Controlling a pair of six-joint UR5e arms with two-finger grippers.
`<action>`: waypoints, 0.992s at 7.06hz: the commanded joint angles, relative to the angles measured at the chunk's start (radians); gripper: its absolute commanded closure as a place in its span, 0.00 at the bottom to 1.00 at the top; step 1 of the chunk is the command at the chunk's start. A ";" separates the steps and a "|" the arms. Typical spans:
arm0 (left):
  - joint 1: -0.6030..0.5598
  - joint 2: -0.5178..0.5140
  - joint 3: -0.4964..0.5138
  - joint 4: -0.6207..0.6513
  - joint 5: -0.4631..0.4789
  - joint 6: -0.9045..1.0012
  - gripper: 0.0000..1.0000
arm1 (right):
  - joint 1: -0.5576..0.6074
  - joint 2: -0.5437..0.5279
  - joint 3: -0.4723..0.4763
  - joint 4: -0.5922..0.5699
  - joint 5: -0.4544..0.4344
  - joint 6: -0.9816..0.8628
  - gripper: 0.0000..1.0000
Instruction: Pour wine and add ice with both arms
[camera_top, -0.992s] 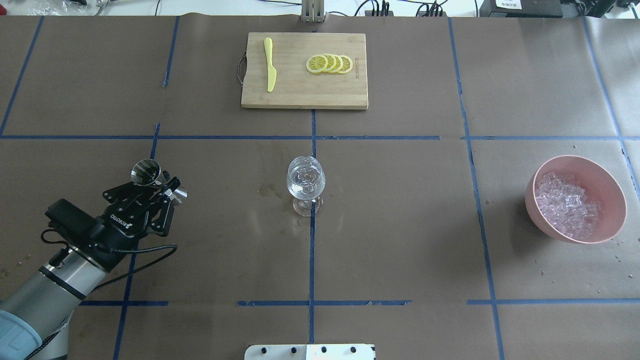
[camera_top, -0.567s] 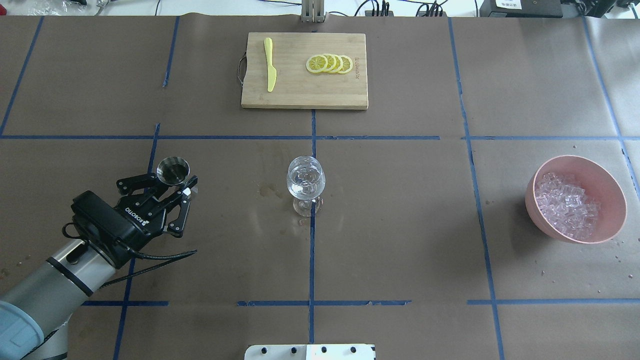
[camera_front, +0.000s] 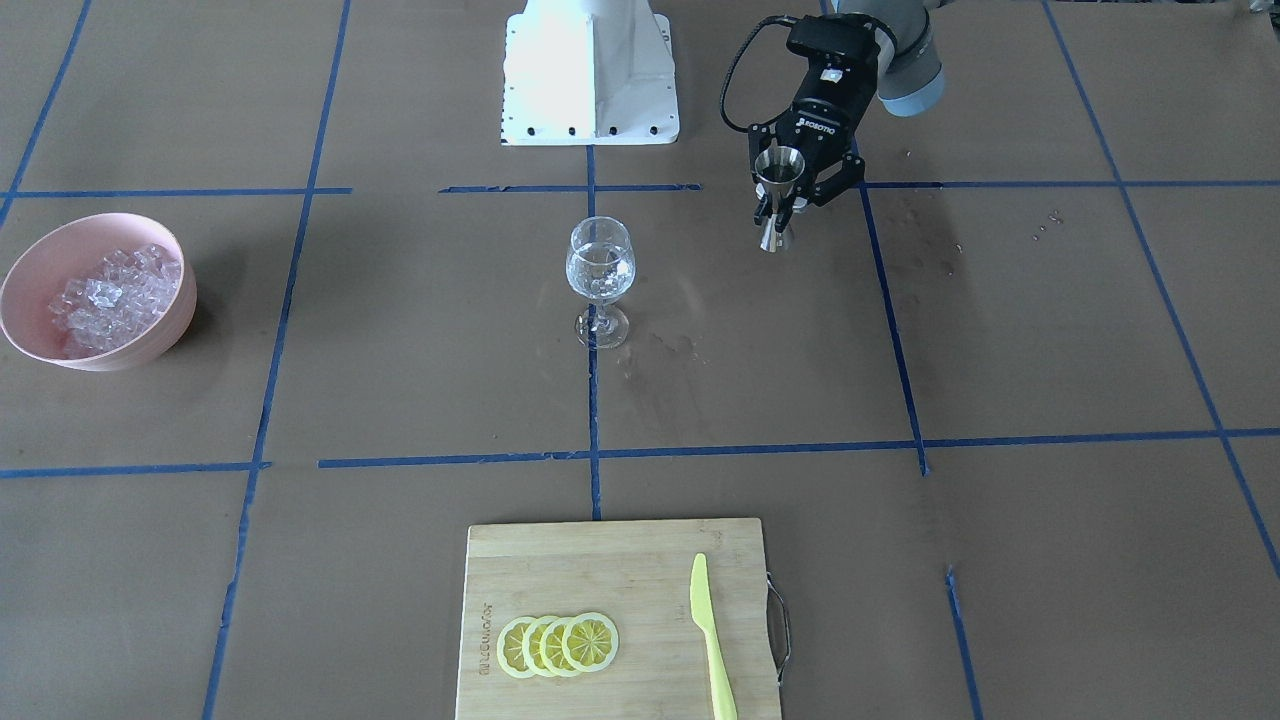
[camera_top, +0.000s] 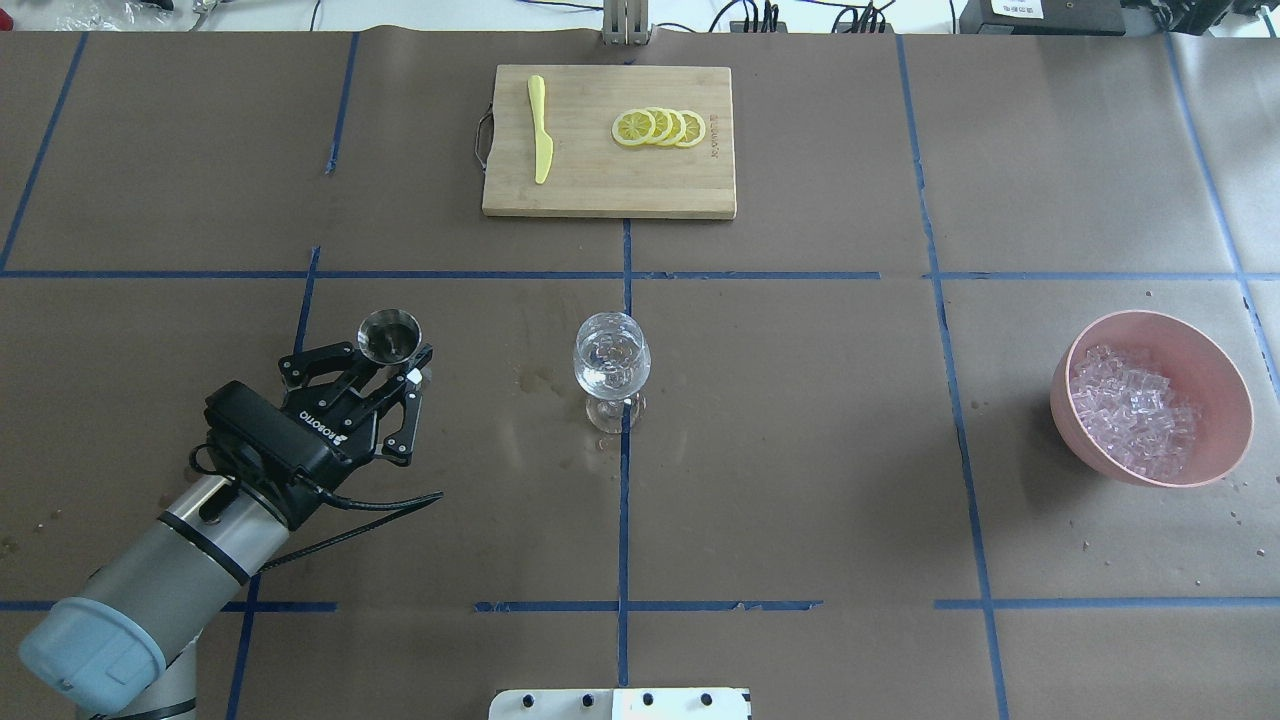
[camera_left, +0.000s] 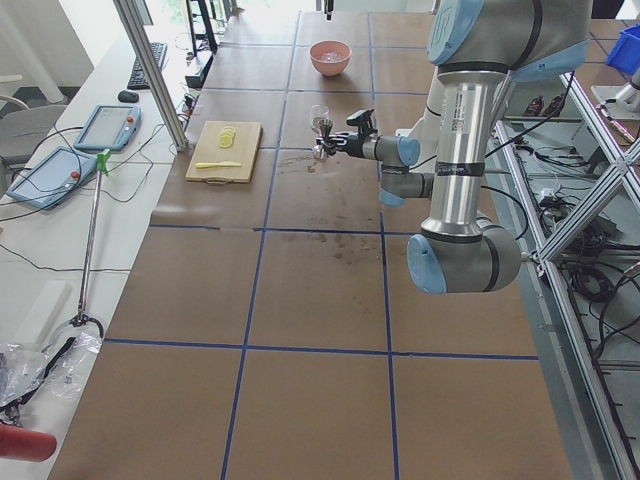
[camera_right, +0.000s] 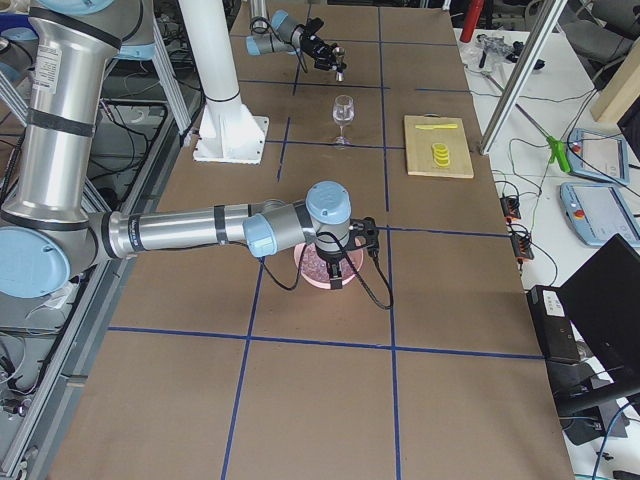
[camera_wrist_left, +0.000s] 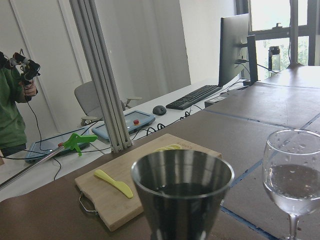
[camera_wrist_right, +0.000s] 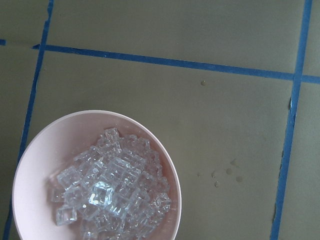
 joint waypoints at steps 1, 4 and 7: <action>-0.009 -0.133 -0.009 0.246 -0.039 0.071 1.00 | -0.001 0.001 -0.002 -0.001 -0.003 -0.002 0.00; -0.017 -0.177 -0.009 0.382 -0.056 0.117 1.00 | 0.001 -0.001 -0.002 -0.001 -0.003 0.003 0.00; -0.044 -0.231 -0.018 0.485 -0.064 0.234 1.00 | -0.001 0.001 -0.003 -0.001 -0.003 0.003 0.00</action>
